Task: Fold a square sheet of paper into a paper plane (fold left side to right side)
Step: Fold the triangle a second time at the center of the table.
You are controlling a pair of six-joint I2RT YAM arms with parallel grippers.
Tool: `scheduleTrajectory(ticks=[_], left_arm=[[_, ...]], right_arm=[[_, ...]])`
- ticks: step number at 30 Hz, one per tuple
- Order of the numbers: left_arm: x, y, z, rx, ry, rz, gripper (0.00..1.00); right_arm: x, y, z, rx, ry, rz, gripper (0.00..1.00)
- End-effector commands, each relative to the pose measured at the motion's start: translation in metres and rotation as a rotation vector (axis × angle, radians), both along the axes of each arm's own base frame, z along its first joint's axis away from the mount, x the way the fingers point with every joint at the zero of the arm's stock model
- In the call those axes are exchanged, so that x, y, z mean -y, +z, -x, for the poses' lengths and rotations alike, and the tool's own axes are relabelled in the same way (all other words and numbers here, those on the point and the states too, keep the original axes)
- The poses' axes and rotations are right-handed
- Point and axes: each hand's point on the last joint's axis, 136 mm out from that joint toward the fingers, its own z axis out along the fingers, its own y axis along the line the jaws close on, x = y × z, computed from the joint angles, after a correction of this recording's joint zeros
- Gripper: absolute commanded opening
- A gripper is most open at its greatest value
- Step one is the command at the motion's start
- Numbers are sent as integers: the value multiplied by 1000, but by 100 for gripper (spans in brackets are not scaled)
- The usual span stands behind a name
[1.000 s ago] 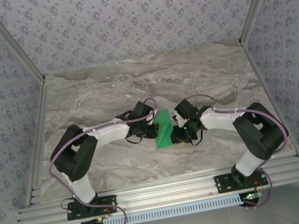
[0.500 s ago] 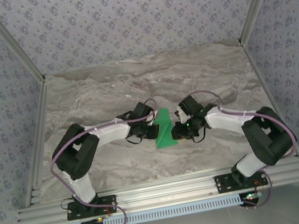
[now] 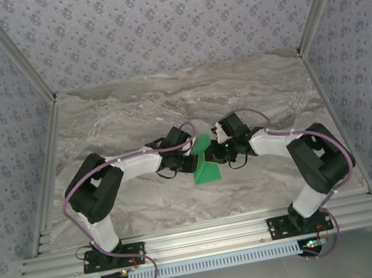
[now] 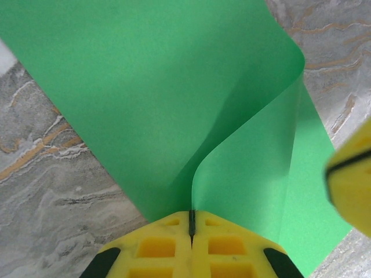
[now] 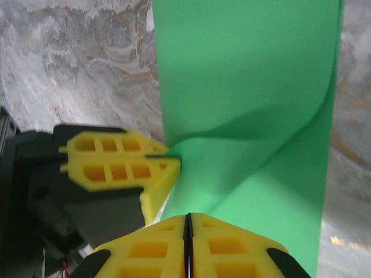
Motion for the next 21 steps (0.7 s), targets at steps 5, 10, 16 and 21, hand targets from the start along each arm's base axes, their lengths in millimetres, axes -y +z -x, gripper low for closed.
scheduleTrajectory(ticks=[5, 10, 16, 21], left_arm=[[4, 0, -2, -5, -17, 12, 2], [4, 0, -2, -5, -18, 13, 1], [3, -2, -2, -6, -16, 6, 2], [3, -2, -4, -4, -11, 1, 1]], right_arm=[[-21, 3, -19, 17, -4, -36, 11], [-17, -13, -13, -21, -2, -4, 11], [-10, -24, -5, -30, 12, 43, 11], [-1, -32, -1, -35, 19, 92, 11]])
